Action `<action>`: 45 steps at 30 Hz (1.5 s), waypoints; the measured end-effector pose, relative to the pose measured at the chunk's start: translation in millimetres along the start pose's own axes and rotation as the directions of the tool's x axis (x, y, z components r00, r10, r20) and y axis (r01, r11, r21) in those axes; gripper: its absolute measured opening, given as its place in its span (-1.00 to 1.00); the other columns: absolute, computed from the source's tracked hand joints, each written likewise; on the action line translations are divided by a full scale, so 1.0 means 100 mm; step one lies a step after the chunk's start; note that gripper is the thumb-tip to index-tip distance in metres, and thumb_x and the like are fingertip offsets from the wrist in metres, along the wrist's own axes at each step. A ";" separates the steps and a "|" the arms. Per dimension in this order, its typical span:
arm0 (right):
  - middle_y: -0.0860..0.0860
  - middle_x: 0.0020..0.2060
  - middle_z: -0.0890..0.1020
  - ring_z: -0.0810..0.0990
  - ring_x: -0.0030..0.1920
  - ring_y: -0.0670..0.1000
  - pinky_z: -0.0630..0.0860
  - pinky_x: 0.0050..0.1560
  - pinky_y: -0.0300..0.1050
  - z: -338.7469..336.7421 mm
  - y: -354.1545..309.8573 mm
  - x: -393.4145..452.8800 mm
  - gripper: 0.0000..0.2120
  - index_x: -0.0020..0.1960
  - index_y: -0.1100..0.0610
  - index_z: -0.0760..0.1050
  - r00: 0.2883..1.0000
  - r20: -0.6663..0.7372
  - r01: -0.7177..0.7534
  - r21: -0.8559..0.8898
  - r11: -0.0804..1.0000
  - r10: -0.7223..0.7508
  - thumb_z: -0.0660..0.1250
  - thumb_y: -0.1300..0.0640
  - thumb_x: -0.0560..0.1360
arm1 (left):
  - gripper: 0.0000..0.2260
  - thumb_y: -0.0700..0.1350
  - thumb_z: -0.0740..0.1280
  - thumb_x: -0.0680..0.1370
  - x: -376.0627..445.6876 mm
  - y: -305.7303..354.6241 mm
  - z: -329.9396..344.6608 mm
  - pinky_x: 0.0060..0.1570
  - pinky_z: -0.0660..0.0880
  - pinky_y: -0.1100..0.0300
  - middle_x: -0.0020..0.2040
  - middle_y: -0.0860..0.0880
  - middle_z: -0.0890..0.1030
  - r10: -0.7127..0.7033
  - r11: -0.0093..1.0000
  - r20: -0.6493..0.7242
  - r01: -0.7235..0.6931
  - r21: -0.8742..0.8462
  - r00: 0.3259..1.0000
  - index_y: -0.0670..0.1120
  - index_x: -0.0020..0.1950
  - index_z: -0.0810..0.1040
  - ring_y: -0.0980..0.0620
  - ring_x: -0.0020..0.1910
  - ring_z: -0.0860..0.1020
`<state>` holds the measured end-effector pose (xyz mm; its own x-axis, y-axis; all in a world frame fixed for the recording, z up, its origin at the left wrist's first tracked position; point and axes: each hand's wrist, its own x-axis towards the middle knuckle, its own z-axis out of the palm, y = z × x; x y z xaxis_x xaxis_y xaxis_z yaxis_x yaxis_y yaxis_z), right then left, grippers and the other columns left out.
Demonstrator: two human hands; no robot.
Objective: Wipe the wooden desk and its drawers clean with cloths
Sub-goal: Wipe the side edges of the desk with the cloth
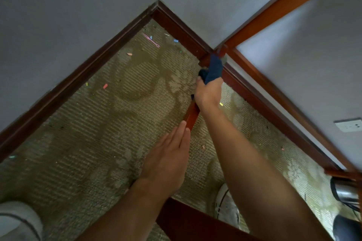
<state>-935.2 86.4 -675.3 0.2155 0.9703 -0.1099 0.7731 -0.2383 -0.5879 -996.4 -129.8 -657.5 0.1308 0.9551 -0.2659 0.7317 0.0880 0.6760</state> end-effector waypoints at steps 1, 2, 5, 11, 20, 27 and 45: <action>0.07 0.02 0.60 0.64 -0.09 0.10 0.62 -0.07 0.09 -0.02 0.02 -0.19 -0.61 0.21 0.09 0.35 0.999 0.009 0.031 0.005 1.000 -0.031 0.33 -0.11 0.53 | -0.20 -0.24 0.21 0.68 0.01 0.01 0.00 0.56 -0.23 0.17 0.65 -0.04 -0.42 -0.006 1.000 -0.006 0.006 -0.013 1.000 -0.12 0.67 -0.34 0.04 0.66 -0.25; 0.05 -0.03 0.58 0.61 -0.16 0.07 0.59 -0.17 0.05 -0.06 0.03 -0.39 -0.63 0.13 0.09 0.35 0.997 0.047 0.054 0.021 0.998 -0.055 0.32 -0.13 0.48 | -0.18 -0.24 0.24 0.66 0.01 0.03 -0.01 0.57 -0.21 0.18 0.66 -0.05 -0.39 -0.011 0.999 -0.011 0.011 -0.033 1.000 -0.11 0.67 -0.33 0.04 0.67 -0.23; 0.06 0.10 0.44 0.52 -0.04 0.08 0.53 -0.14 0.06 -0.23 0.09 -0.74 -0.56 0.14 0.05 0.25 0.945 0.324 -0.093 0.132 0.987 0.045 0.32 -0.08 0.37 | -0.16 -0.23 0.28 0.65 0.02 0.04 -0.03 0.56 -0.16 0.21 0.68 -0.06 -0.31 -0.011 0.998 -0.012 0.011 -0.059 1.000 -0.11 0.68 -0.31 0.03 0.68 -0.16; 0.00 -0.08 0.56 0.58 -0.17 -0.05 0.48 -0.28 -0.21 -0.19 0.19 -0.45 -0.72 0.27 0.16 0.29 0.972 0.201 0.115 0.051 0.992 -0.123 0.27 0.07 0.66 | -0.21 -0.24 0.23 0.68 0.02 0.02 -0.04 0.58 -0.11 0.18 0.65 -0.01 -0.43 -0.019 0.998 0.030 0.020 -0.064 0.999 -0.10 0.68 -0.31 0.04 0.67 -0.19; -0.11 -0.05 0.48 0.52 0.01 -0.01 0.51 0.17 -0.07 0.00 0.02 0.51 -0.59 0.35 0.09 0.31 0.990 0.056 -0.138 0.292 0.946 0.127 0.28 -0.12 0.64 | -0.25 -0.22 0.20 0.71 0.02 -0.01 0.04 0.60 -0.12 0.16 0.65 0.04 -0.43 0.010 0.996 -0.041 -0.013 -0.083 0.999 -0.06 0.68 -0.30 0.06 0.67 -0.21; 0.08 -0.09 0.68 0.68 -0.12 0.11 0.65 -0.11 0.04 -0.05 0.04 -0.09 -0.69 0.09 0.16 0.52 0.981 0.106 -0.179 0.195 0.964 0.161 0.35 -0.09 0.57 | -0.32 -0.10 0.37 0.66 -0.02 -0.03 -0.17 0.53 0.24 0.06 0.65 0.03 0.24 -0.098 0.989 0.004 0.098 -0.109 0.995 0.05 0.70 0.11 -0.01 0.57 0.29; 0.03 -0.42 0.52 0.47 -0.45 0.00 0.44 -0.46 -0.15 -1.21 0.55 -2.59 -0.79 -0.29 0.08 0.50 0.591 0.771 -0.717 0.369 0.592 0.236 0.39 0.17 0.52 | -0.78 -0.09 0.22 0.70 -1.43 0.68 -1.06 0.24 0.54 0.07 0.16 -0.01 0.69 -0.428 0.708 -0.033 0.312 -0.633 0.903 0.03 0.15 0.67 -0.06 0.15 0.62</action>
<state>-876.7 -183.1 -582.3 -0.1496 0.5497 -0.8218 0.0828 -0.8213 -0.5644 -1036.5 -230.2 -500.4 -0.2168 0.8345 -0.5066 0.1358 0.5397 0.8308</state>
